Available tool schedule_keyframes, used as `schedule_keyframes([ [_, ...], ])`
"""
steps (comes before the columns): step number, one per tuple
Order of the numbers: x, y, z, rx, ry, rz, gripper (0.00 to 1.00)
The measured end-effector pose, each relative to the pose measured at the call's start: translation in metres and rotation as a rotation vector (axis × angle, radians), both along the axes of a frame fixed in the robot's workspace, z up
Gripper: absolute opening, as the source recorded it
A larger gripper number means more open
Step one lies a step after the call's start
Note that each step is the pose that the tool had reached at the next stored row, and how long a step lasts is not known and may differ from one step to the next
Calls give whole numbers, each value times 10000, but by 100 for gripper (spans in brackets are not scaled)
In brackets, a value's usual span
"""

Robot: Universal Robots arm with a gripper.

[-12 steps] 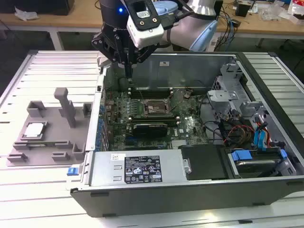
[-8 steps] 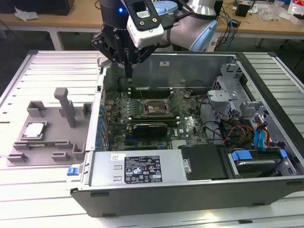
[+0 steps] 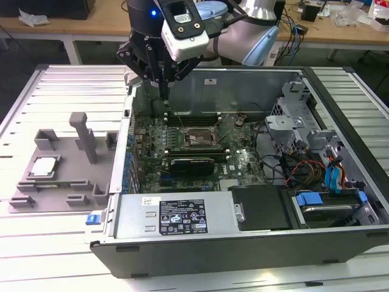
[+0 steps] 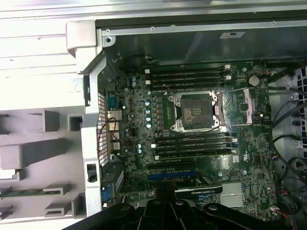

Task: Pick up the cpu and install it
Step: 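Reach for the cpu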

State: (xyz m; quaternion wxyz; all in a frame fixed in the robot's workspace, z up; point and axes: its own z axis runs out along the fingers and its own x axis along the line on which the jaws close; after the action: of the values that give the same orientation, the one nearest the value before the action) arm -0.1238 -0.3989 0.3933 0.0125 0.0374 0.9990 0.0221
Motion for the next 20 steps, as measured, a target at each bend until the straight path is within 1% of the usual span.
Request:
schedule_keyframes([
  [7,-53,0,0,0,0,0,11],
  [11,-112,1,0,0,-5,0,11],
  [15,-135,1,0,0,-6,1,11],
  [20,-195,5,0,0,-8,0,11],
])
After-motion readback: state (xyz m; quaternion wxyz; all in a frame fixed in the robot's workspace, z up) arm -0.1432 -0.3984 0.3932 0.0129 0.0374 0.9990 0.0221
